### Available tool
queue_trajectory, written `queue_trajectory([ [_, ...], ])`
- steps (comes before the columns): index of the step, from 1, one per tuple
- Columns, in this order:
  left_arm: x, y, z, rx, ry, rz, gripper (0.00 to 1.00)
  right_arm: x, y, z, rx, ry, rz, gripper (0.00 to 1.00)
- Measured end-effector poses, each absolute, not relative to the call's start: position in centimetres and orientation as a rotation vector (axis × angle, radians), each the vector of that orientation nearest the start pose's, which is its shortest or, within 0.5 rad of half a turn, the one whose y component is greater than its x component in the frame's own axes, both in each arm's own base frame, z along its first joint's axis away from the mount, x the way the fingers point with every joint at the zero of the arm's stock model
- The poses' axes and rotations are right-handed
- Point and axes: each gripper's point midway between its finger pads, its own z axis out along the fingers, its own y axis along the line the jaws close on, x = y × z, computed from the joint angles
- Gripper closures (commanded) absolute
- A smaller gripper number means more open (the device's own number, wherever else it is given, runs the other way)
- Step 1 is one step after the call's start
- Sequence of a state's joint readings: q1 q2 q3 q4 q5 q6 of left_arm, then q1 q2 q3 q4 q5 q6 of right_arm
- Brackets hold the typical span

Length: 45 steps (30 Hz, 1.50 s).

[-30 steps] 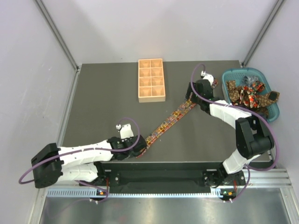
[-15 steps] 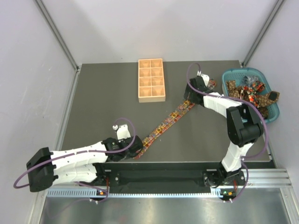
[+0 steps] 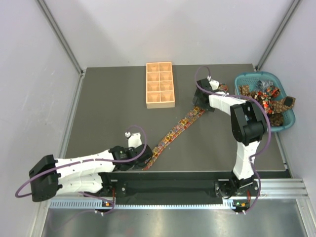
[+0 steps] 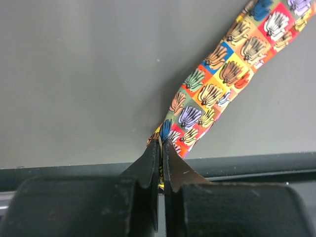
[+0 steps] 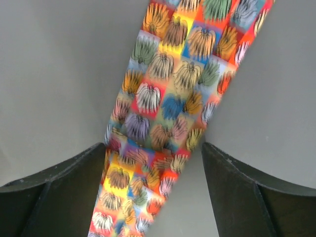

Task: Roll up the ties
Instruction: Flatten the tie

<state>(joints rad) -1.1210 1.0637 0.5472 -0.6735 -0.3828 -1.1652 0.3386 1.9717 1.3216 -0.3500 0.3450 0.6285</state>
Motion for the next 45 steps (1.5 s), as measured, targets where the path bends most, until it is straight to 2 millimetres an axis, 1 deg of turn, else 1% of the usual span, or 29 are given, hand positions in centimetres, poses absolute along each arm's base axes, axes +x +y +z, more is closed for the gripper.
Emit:
queue_trajectory([
  [4,11.5,-18.3,3.3,-0.088,2.645,-0.256,1.0,45.9,12.0,3.0,0.536,2.429,-0.066,0.27],
  [8,10.7,-18.4,2.8,-0.019,2.668,-0.233,1.0,46.2,11.5,2.9,0.584,2.424,-0.112,0.35],
  [9,10.5,-18.4,2.8,-0.006,2.672,-0.231,1.0,46.2,11.4,2.8,0.592,2.425,-0.122,0.45],
  [10,10.4,-18.4,2.8,0.006,2.675,-0.23,1.0,46.2,11.2,2.8,0.596,2.426,-0.132,0.48],
  [11,10.2,-18.4,2.9,0.015,2.679,-0.232,1.0,46.3,10.9,2.8,0.608,2.422,-0.143,0.49],
  [14,10.0,-18.3,3.6,0.021,2.673,-0.262,1.0,46.5,10.4,2.7,0.626,2.429,-0.16,0.5],
  [17,10.0,-18.3,4.6,0.018,2.657,-0.302,1.0,47.1,10.3,2.7,0.635,2.434,-0.168,0.51],
  [18,10.0,-18.3,4.9,0.018,2.654,-0.31,1.0,47.4,10.2,2.7,0.639,2.433,-0.17,0.55],
  [20,10.1,-18.4,5.1,0.017,2.651,-0.315,1.0,47.9,10.1,2.8,0.644,2.43,-0.169,0.55],
  [31,9.9,-18.2,4.8,0.02,2.658,-0.303,1.0,49.3,9.6,2.8,0.646,2.439,-0.18,0.51],
  [35,10.5,-18.3,4.2,0.017,2.647,-0.262,1.0,50.6,9.4,2.9,0.652,2.444,-0.162,0.52],
  [37,10.7,-18.3,3.7,0.019,2.649,-0.235,1.0,51.4,9.1,3.0,0.654,2.439,-0.16,0.54],
  [38,10.8,-18.3,3.5,0.021,2.649,-0.221,1.0,51.8,8.9,3.0,0.654,2.44,-0.164,0.64],
  [39,10.9,-18.4,3.3,0.02,2.646,-0.214,1.0,52.1,8.7,3.0,0.652,2.44,-0.165,0.7],
  [42,11.5,-18.5,3.2,0.007,2.636,-0.206,1.0,52.8,8.6,3.1,0.647,2.441,-0.153,0.8],
  [43,11.8,-18.5,3.2,0.003,2.63,-0.207,1.0,53.0,8.6,3.1,0.644,2.442,-0.151,0.84],
  [44,12.1,-18.4,3.3,-0.006,2.626,-0.207,1.0,53.1,8.6,3.1,0.639,2.446,-0.145,0.92],
  [45,12.4,-18.4,3.3,-0.013,2.622,-0.205,1.0,53.2,8.6,3.1,0.634,2.448,-0.141,0.94],
])
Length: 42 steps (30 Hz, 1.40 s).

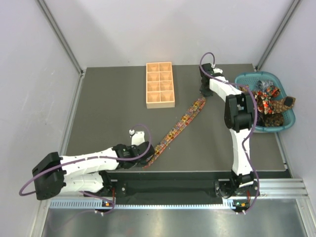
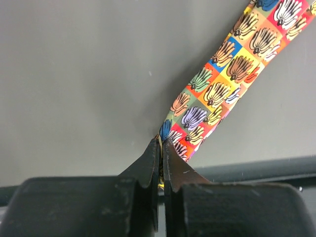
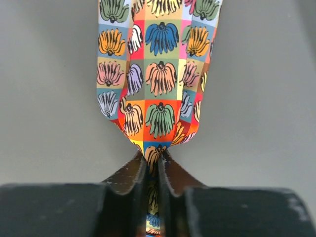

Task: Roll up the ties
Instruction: Flatten the tie

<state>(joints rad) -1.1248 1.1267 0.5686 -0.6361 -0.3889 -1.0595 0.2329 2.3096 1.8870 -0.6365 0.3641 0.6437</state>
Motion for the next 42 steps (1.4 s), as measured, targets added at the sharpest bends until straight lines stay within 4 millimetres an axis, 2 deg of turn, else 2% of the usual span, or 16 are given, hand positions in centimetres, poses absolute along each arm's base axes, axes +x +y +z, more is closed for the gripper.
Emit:
queue_trajectory([
  [8,16.1,-18.2,3.4,-0.053,2.606,-0.157,1.0,54.9,7.2,3.2,0.659,2.431,-0.097,0.93],
  [16,20.9,-20.3,4.4,-0.044,2.563,-0.17,1.0,58.2,4.7,4.5,0.721,2.334,-0.065,0.84],
  [19,22.4,-21.3,4.7,-0.033,2.543,-0.184,1.0,60.1,4.1,5.8,0.731,2.273,-0.036,0.66],
  [20,22.8,-21.6,4.7,-0.028,2.539,-0.187,1.0,60.6,4.0,6.3,0.726,2.256,-0.025,0.53],
  [22,23.2,-21.8,4.6,-0.022,2.533,-0.192,1.0,61.2,3.8,6.8,0.715,2.236,-0.011,0.35],
  [23,23.2,-21.7,4.5,-0.017,2.536,-0.188,1.0,61.6,3.8,7.0,0.701,2.227,-0.005,0.22],
  [26,23.0,-21.7,4.3,0.005,2.545,-0.191,1.0,61.8,3.9,7.1,0.669,2.223,0.007,0.11],
  [27,22.9,-21.7,4.2,0.012,2.548,-0.198,1.0,61.6,3.9,7.0,0.663,2.226,0.005,0.1],
  [31,21.2,-21.6,3.3,0.071,2.588,-0.261,0.85,59.7,3.7,6.6,0.641,2.259,-0.011,0.09],
  [34,19.9,-21.1,3.1,0.105,2.607,-0.295,0.68,58.6,3.6,7.3,0.624,2.268,-0.019,0.13],
  [35,19.6,-21.0,3.2,0.113,2.608,-0.308,0.52,58.2,3.6,7.6,0.616,2.268,-0.021,0.14],
  [39,19.0,-20.6,4.4,0.126,2.591,-0.343,0.25,56.3,4.3,9.5,0.542,2.272,0.021,0.2],
  [42,18.7,-20.4,5.5,0.118,2.571,-0.366,0.19,54.9,5.3,11.6,0.471,2.255,0.058,0.31],
])
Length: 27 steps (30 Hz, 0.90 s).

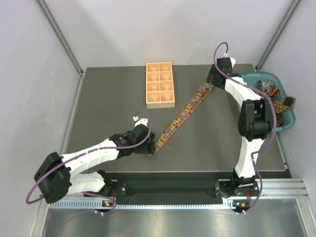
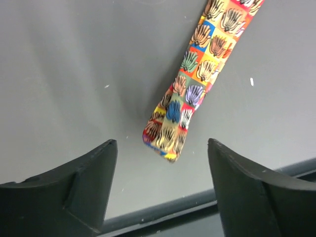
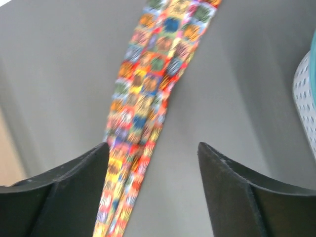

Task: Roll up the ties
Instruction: Flatten the tie, then roll the tie

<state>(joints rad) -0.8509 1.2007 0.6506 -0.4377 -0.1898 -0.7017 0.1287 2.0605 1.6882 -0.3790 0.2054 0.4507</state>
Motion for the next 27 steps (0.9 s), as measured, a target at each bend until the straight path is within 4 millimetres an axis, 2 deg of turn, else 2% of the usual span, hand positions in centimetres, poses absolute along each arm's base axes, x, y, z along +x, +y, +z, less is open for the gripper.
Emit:
queue_trajectory([
  [3,18.5,-20.0,6.6,0.116,2.553,-0.382,0.18,53.5,6.7,13.0,0.408,2.241,0.098,0.42],
  [5,18.5,-19.9,7.1,0.114,2.544,-0.39,0.2,52.2,7.7,13.2,0.372,2.243,0.119,0.49],
  [7,18.8,-19.8,7.5,0.105,2.54,-0.392,0.23,50.7,8.8,13.0,0.328,2.262,0.132,0.53],
  [11,20.3,-18.9,7.7,0.03,2.547,-0.402,0.24,46.6,12.2,11.7,0.2,2.313,0.156,0.58],
  [13,21.1,-17.9,7.8,-0.036,2.553,-0.406,0.24,43.1,15.7,11.0,0.075,2.335,0.192,0.6],
  [15,21.8,-17.1,8.0,-0.09,2.547,-0.415,0.27,38.6,18.6,10.3,-0.056,2.346,0.249,0.62],
  [17,22.5,-16.1,8.5,-0.138,2.526,-0.422,0.3,34.6,21.0,9.8,-0.17,2.336,0.334,0.64],
  [18,22.8,-15.8,8.8,-0.154,2.512,-0.423,0.33,32.0,22.2,9.6,-0.239,2.32,0.388,0.65],
  [21,23.2,-15.0,9.9,-0.189,2.46,-0.429,0.37,26.7,24.7,9.2,-0.387,2.279,0.492,0.65],
  [24,23.4,-14.3,10.6,-0.219,2.404,-0.428,0.37,22.8,28.1,8.9,-0.525,2.239,0.573,0.63],
  [25,23.3,-14.0,10.7,-0.229,2.39,-0.422,0.37,21.6,29.2,8.9,-0.567,2.225,0.598,0.59],
  [26,23.3,-13.6,10.8,-0.243,2.373,-0.411,0.37,20.6,30.3,9.0,-0.602,2.211,0.624,0.5],
  [27,23.3,-13.2,10.9,-0.255,2.356,-0.399,0.37,19.6,31.4,9.1,-0.636,2.193,0.653,0.48],
])
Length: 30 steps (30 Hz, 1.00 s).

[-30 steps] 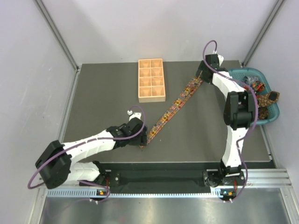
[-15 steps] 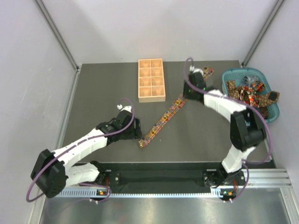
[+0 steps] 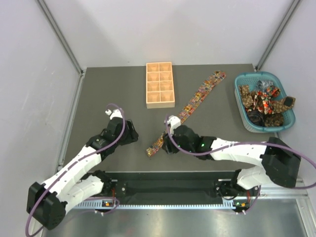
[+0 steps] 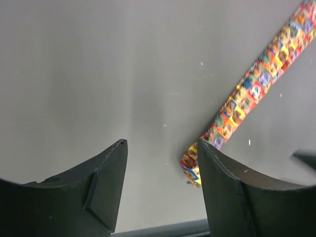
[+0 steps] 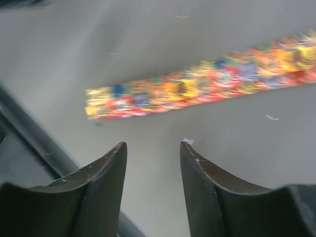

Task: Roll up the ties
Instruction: Roll the tie

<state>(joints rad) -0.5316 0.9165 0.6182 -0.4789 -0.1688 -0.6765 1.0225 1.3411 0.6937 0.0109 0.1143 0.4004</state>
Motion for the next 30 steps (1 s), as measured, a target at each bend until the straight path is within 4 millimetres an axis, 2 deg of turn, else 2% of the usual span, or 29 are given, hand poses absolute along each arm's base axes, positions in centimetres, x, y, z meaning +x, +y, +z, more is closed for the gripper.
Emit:
queue_trajectory([
  [3,23.5,-12.3,11.6,-0.286,2.299,-0.372,0.38,17.5,34.1,8.6,-0.733,2.167,0.684,0.42],
  [8,23.0,-10.8,12.1,-0.321,2.196,-0.363,0.38,15.5,38.1,6.8,-0.864,2.166,0.664,0.36],
  [11,22.5,-10.1,12.1,-0.335,2.145,-0.375,0.38,15.2,39.5,6.1,-0.905,2.16,0.643,0.36],
  [14,22.5,-9.4,13.1,-0.369,2.083,-0.377,0.38,15.8,40.5,6.2,-0.907,2.146,0.618,0.36],
  [18,22.8,-8.6,13.9,-0.425,2.029,-0.363,0.38,16.8,41.4,6.4,-0.905,2.127,0.571,0.37],
  [22,23.0,-8.0,13.6,-0.465,2.022,-0.329,0.38,17.6,42.1,6.0,-0.918,2.128,0.523,0.4],
  [30,23.1,-7.8,13.0,-0.478,2.041,-0.299,0.39,17.5,40.8,3.5,-0.933,2.186,0.398,0.42],
])
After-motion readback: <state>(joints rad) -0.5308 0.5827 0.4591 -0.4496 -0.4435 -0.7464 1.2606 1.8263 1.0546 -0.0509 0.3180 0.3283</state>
